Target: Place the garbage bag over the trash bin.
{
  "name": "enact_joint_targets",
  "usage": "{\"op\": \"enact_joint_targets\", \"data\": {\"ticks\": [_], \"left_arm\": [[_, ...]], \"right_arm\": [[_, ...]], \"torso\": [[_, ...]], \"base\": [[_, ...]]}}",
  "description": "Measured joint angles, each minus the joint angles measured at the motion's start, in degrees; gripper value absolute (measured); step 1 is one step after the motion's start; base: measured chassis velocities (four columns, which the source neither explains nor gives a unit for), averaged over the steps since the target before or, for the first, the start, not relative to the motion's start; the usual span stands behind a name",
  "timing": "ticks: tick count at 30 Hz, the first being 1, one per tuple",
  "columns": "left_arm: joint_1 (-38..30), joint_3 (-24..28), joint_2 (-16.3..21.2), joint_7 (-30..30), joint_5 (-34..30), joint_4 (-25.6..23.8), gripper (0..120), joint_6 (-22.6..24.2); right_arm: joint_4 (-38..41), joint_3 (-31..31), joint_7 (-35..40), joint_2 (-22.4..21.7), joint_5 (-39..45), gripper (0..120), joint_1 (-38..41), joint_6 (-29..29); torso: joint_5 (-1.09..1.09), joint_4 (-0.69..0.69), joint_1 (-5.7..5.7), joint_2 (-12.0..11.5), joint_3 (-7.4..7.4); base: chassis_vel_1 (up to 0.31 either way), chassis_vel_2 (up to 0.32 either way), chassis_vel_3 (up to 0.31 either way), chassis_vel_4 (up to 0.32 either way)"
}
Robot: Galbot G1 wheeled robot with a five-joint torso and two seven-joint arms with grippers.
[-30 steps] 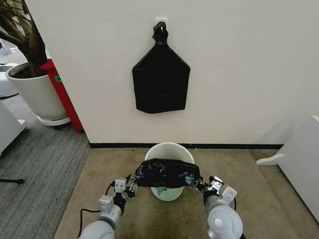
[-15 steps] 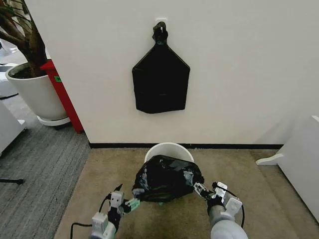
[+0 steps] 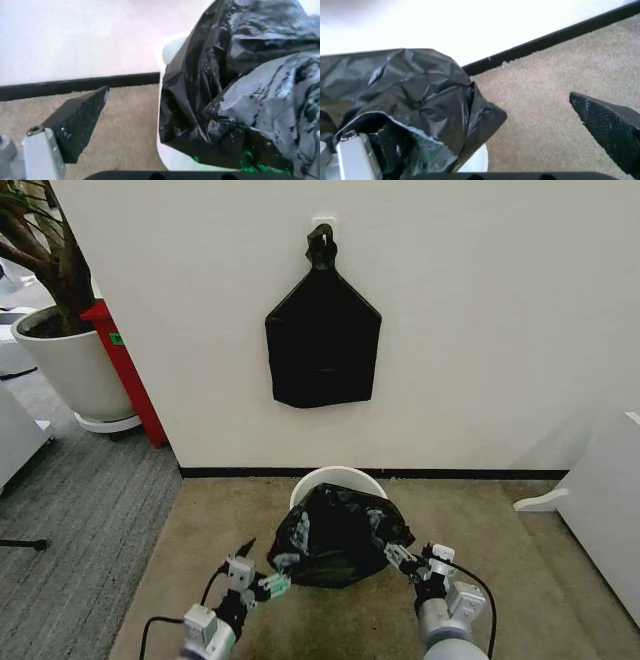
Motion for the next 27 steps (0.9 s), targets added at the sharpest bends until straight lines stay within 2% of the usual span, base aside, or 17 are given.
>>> {"op": "enact_joint_targets", "data": {"ticks": [7,9,12,14,17,23,27], "left_arm": [[1.13,-2.16,-0.53,2.49,-7.07,-2.76,100,-0.70],[1.73,-3.60,-0.90,8.02,-10.10,-3.37,100,-1.77],[2.82,-3.79,-0.25,15.53,-7.66,-2.84,100,-3.46],[2.72,-3.64,-0.23,16.58,-6.74,-2.39,100,-3.64],[1.70,-3.28,-0.72,15.13,-6.65,-1.49,100,-3.66],[0.14,-4.87,-1.67,10.56,-11.61,-1.40,100,-2.97],[-1.41,-7.76,-2.03,5.74,-15.59,-0.41,100,-2.27]], "right_arm": [[2.45,0.59,2.54,0.75,7.02,100,1.14,0.90],[2.53,0.82,5.61,1.02,10.33,100,2.59,0.60],[2.53,1.00,6.34,0.98,11.64,100,3.30,-0.05],[2.68,0.99,6.35,0.89,11.78,100,3.37,-0.21],[3.98,0.95,5.80,0.80,12.44,100,2.86,-1.21],[4.95,1.57,5.20,0.58,15.52,100,2.17,-3.21],[7.87,3.88,9.47,0.37,28.62,100,2.61,-6.96]], "torso": [[0.00,0.01,0.00,0.00,0.00],[0.00,0.01,0.00,0.00,0.00],[0.01,0.02,0.00,0.00,0.00],[0.00,0.01,0.00,0.00,0.00],[-0.01,0.01,0.00,0.00,0.00],[0.00,0.00,0.00,0.00,0.00],[0.00,0.01,0.00,0.00,0.00]], "base": [[0.000,0.000,0.000,0.000],[0.000,0.000,0.000,0.000],[0.000,0.000,0.000,0.000],[0.000,0.000,0.000,0.000],[0.000,0.000,0.000,0.000],[0.000,0.000,0.000,0.000],[0.000,0.000,0.000,0.000]]}}
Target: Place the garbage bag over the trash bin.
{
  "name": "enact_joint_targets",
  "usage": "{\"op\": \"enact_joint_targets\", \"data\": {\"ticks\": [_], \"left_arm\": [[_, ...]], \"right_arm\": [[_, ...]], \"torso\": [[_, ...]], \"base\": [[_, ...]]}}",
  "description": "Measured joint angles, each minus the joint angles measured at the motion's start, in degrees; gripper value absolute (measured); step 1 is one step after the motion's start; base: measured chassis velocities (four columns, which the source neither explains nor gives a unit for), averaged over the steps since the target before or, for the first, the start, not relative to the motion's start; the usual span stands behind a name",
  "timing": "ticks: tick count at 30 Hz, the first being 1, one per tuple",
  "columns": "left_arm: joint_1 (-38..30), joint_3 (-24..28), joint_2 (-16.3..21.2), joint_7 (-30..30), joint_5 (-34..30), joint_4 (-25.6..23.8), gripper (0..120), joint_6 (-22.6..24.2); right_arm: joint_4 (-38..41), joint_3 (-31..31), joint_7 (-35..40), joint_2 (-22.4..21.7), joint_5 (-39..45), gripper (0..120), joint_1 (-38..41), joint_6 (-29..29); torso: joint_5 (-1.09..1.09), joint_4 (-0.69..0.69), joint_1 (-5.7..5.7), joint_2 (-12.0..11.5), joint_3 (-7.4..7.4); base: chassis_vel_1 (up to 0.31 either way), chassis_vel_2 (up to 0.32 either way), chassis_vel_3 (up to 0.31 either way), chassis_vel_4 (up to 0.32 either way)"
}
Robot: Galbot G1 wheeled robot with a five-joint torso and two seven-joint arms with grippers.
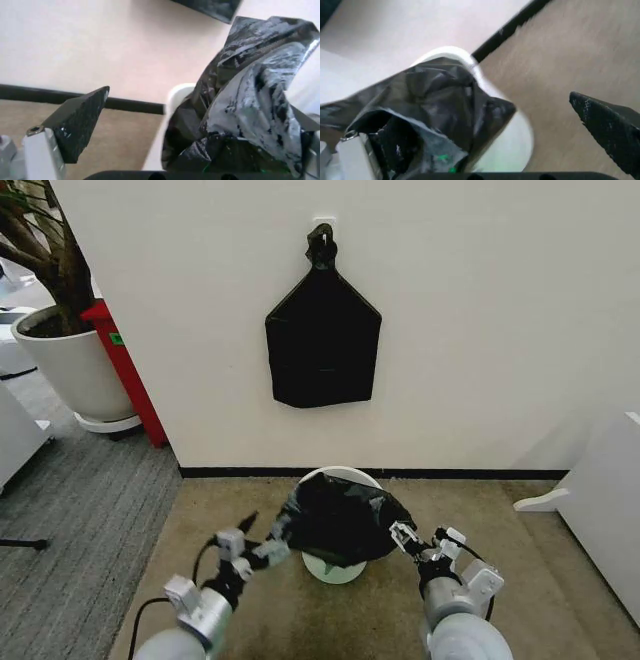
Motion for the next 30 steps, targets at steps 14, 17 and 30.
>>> {"op": "enact_joint_targets", "data": {"ticks": [14,17,30], "left_arm": [[-0.04,-0.12,-0.43,-0.08,0.86,1.54,100,0.61],[-0.02,-0.18,-0.27,-0.02,0.87,1.57,100,0.62],[-0.17,0.83,-0.39,1.50,3.65,3.08,100,0.62]], "right_arm": [[6.38,16.06,9.73,-3.37,41.96,100,0.87,-17.96],[7.08,15.64,2.97,-4.77,33.36,100,-1.27,-19.75],[7.70,0.47,-23.90,-10.86,9.73,100,10.81,-14.39]], "torso": [[0.00,0.01,0.00,0.00,0.00],[0.02,-0.01,0.00,0.00,0.00],[0.00,0.00,0.00,0.00,0.00]], "base": [[0.000,0.000,0.000,0.000],[0.000,0.000,0.000,0.000],[0.000,0.000,0.000,0.000]]}}
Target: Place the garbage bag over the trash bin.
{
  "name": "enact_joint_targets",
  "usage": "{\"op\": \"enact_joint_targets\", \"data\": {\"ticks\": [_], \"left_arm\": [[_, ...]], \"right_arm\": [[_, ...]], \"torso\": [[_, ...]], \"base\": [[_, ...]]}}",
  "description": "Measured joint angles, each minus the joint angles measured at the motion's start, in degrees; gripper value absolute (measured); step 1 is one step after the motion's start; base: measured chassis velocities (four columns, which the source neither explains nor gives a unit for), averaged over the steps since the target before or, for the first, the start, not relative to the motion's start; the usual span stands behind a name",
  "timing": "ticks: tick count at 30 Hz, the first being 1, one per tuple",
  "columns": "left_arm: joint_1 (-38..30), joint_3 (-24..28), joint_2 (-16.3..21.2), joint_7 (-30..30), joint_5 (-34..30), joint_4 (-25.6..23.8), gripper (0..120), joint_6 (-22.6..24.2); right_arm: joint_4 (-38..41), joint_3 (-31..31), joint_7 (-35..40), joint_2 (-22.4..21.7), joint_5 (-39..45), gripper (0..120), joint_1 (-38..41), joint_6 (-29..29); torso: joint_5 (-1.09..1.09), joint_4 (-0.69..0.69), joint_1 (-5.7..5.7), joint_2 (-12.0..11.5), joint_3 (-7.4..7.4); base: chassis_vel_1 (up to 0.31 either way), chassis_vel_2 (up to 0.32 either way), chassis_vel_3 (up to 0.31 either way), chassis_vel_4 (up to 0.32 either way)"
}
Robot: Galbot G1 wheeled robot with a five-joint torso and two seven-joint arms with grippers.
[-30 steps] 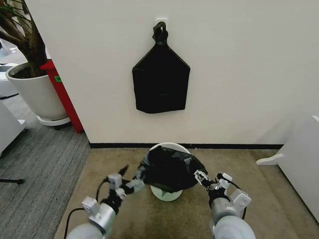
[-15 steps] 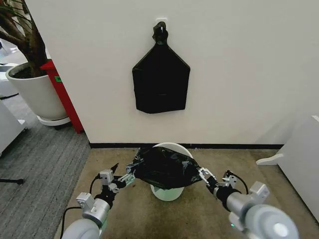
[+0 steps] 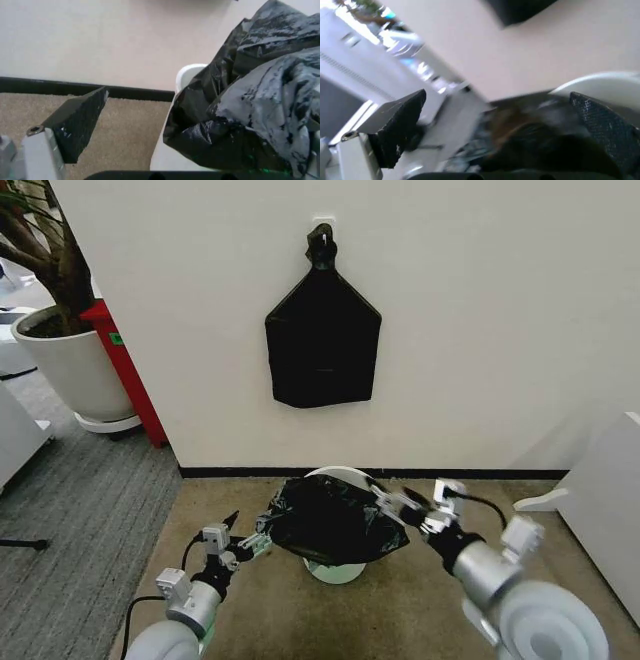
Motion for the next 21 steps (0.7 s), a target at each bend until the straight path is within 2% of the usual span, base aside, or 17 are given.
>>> {"op": "enact_joint_targets", "data": {"ticks": [2,3,4,7,9,11,15,18,21], "left_arm": [[0.05,0.31,-0.14,0.24,0.80,0.20,100,-0.12],[0.05,0.31,-0.14,0.24,0.80,0.20,100,-0.12],[0.16,0.48,-0.19,0.42,1.51,0.29,100,-0.25],[0.36,0.66,-0.20,0.88,2.97,0.37,100,-0.57],[0.40,0.68,-0.21,1.14,3.61,0.40,100,-0.71],[0.40,0.68,-0.26,1.24,3.86,0.42,100,-0.80],[0.53,0.69,-0.86,1.53,4.64,0.47,100,-1.09],[0.66,0.69,-1.09,1.61,4.88,0.47,100,-1.12],[0.87,0.69,-1.48,1.65,5.24,0.44,100,-1.16]], "right_arm": [[-1.61,-5.57,3.69,0.61,1.05,100,4.20,-0.02],[-1.61,-5.57,3.69,0.61,1.05,100,4.20,-0.02],[-2.65,-9.97,7.56,1.40,2.08,100,7.46,0.20],[-5.32,-17.72,14.32,2.95,2.88,100,13.12,1.30],[-8.13,-21.57,16.38,3.62,1.29,100,15.66,2.11],[-9.02,-22.45,16.92,3.83,0.64,100,16.26,2.22],[-14.41,-28.20,21.61,6.12,-3.27,100,18.95,2.88],[-15.51,-29.51,23.64,6.93,-4.14,95,19.35,2.88],[-15.95,-30.32,25.54,7.40,-4.83,81,19.32,3.01]], "torso": [[-0.01,0.00,0.00,0.00,0.00],[-0.01,0.00,0.00,0.00,0.00],[-0.01,0.00,0.01,0.00,0.00],[-0.01,0.01,0.00,0.00,0.00],[-0.01,0.01,0.00,0.00,0.00],[-0.01,0.01,0.01,0.00,0.00],[-0.01,0.00,0.00,-0.01,0.00],[-0.01,0.00,0.00,0.00,0.00],[-0.01,0.00,0.00,0.00,0.00]], "base": [[0.000,0.000,0.000,0.000],[0.000,0.000,0.000,0.000],[0.000,0.000,0.000,0.000],[0.000,0.000,0.000,0.000],[0.000,0.000,0.000,0.000],[0.000,0.000,0.000,0.000],[0.000,0.000,0.000,0.000],[0.000,0.000,0.000,0.000],[0.000,0.000,0.000,0.000]]}}
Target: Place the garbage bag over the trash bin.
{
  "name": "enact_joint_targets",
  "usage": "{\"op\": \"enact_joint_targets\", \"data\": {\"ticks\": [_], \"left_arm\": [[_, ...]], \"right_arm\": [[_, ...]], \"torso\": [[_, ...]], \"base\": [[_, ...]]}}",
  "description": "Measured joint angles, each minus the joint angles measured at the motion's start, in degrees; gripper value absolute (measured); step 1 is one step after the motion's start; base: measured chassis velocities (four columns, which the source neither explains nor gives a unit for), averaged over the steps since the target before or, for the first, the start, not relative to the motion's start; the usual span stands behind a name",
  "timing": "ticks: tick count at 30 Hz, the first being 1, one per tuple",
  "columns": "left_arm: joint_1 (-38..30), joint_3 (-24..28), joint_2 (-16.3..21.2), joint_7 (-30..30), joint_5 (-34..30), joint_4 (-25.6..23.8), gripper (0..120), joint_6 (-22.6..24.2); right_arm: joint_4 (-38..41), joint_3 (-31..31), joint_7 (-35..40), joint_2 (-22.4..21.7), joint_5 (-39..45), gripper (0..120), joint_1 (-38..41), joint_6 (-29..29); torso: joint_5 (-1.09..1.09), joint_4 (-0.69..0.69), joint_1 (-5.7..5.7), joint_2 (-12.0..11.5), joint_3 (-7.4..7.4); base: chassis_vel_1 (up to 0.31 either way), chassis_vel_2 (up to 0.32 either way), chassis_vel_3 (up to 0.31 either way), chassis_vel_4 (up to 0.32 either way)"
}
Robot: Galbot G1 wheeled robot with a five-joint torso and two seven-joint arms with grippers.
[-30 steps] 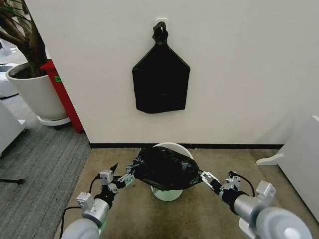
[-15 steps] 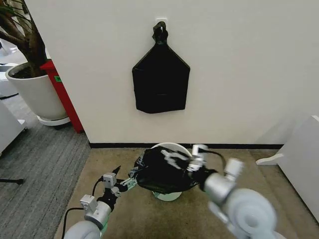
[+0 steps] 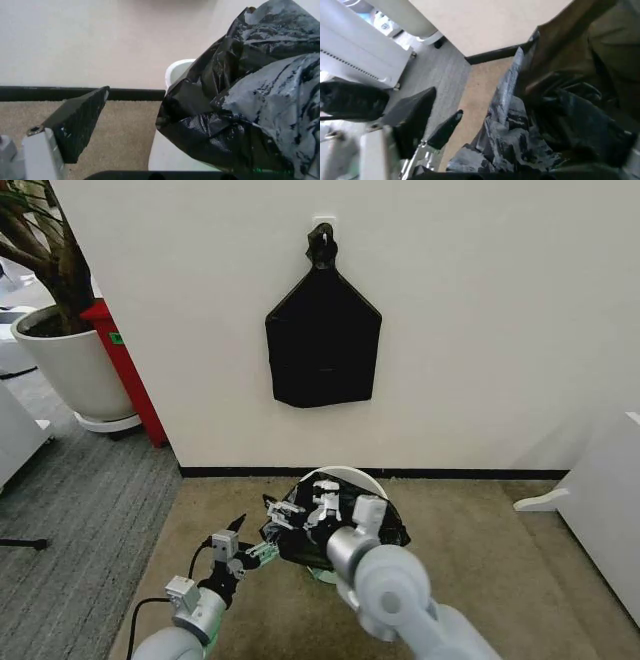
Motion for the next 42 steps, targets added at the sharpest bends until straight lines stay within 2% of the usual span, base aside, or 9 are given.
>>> {"op": "enact_joint_targets", "data": {"ticks": [2,4,10,12,16,18,23,34,42], "left_arm": [[0.08,0.00,-0.15,0.00,0.16,-0.04,100,-0.03],[0.09,0.00,-0.17,0.00,0.20,-0.05,100,-0.04],[0.27,0.05,-0.43,0.01,0.67,-0.22,100,-0.13],[0.31,0.06,-0.44,0.00,0.72,-0.24,100,-0.14],[0.30,0.09,-0.53,0.00,0.77,-0.24,100,-0.15],[0.29,0.09,-0.53,0.00,0.77,-0.24,100,-0.15],[0.14,0.16,-0.48,0.01,0.77,-0.21,100,-0.15],[0.49,1.13,-0.55,2.18,4.08,0.37,100,-1.09],[2.15,1.61,-0.48,5.29,8.70,0.57,100,-2.54]], "right_arm": [[0.00,-0.07,0.21,-0.03,-0.15,73,-0.23,0.00],[0.00,-0.07,0.26,-0.04,-0.18,71,-0.27,0.00],[-0.05,-0.02,0.57,-0.25,-0.81,43,-0.59,0.07],[-0.07,-0.02,0.58,-0.27,-0.82,40,-0.55,0.09],[-0.12,-0.32,0.58,-0.20,-0.88,21,-0.13,0.17],[-0.13,-0.39,0.58,-0.18,-0.88,20,-0.09,0.17],[-0.36,-0.98,0.38,0.08,-0.94,0,0.22,0.20],[-2.94,-2.04,1.07,2.16,-1.04,0,3.73,1.09],[-7.09,-2.71,2.91,6.14,-2.94,0,6.40,2.40]], "torso": [[0.00,0.00,0.00,0.00,0.00],[0.00,0.00,0.00,0.00,0.00],[0.01,0.00,0.00,0.00,0.00],[0.01,0.00,0.00,0.00,0.00],[0.01,0.00,0.00,0.00,0.00],[0.01,0.00,0.00,0.00,0.00],[0.01,0.00,0.00,0.01,0.00],[0.01,0.00,0.00,0.01,0.00],[0.01,0.00,0.00,0.01,0.00]], "base": [[0.000,0.000,0.000,0.000],[0.000,0.000,0.000,0.000],[0.000,0.000,0.000,0.000],[0.000,0.000,0.000,0.000],[0.000,0.000,0.000,0.000],[0.000,0.000,0.000,0.000],[0.000,0.000,0.000,0.000],[0.000,0.000,0.000,0.000],[0.000,0.000,0.000,0.000]]}}
